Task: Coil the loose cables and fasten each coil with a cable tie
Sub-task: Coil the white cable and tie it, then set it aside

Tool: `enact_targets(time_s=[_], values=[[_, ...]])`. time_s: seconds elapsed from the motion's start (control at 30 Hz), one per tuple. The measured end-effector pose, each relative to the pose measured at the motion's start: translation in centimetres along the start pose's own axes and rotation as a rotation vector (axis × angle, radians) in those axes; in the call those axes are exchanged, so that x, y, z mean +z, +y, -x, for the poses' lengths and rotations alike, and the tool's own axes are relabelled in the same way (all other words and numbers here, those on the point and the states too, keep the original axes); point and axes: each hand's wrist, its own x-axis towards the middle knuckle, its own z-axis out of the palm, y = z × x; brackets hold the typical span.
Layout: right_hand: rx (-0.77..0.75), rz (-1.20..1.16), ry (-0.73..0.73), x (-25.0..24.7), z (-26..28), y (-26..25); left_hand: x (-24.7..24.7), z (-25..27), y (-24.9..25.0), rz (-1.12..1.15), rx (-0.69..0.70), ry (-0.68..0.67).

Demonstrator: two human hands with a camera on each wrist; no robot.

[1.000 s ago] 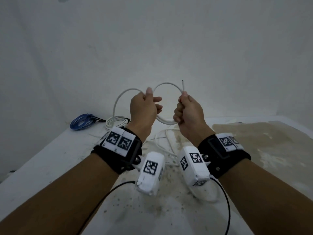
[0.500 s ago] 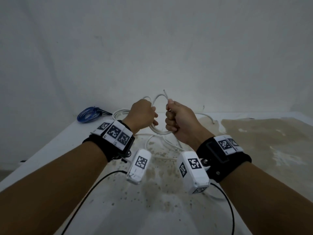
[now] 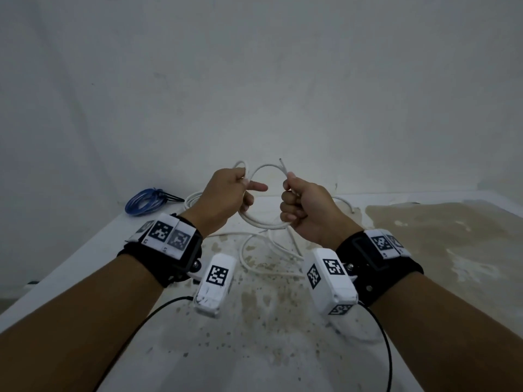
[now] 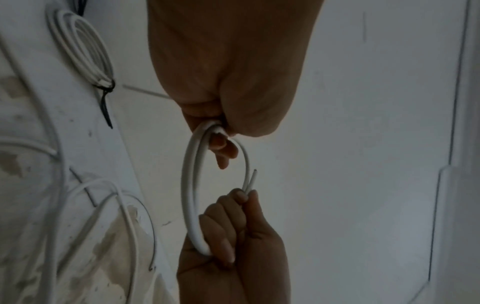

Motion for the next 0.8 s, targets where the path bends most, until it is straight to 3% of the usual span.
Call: enact_targets(time_s=[0.17,0.3,0.57,0.7,0.8], values=[[0.008,0.025,-0.014,0.4,-0.1,0.5,-0.2,0.1,1.1,-0.204,0.144,0.11],[0.042,0.097,-0.071,0.5,0.2,0.6,0.0,0.4,1.7,-0.403,0.158,0.053],[0.058,0.206,-0.202,-0.2,1.0,-0.3,-0.6,0.1,1.9,-0.081,0.092,-0.049],[0.065,0.217,-0.249,-0.6,1.1,-0.6,-1.1,-0.3,1.7,-0.09,0.135,-0.119],[0.032,0.146,-0.204,-0.7,0.9,-0.9,-1.3,-0.2,2.3,-0.161,0.126,-0.13]])
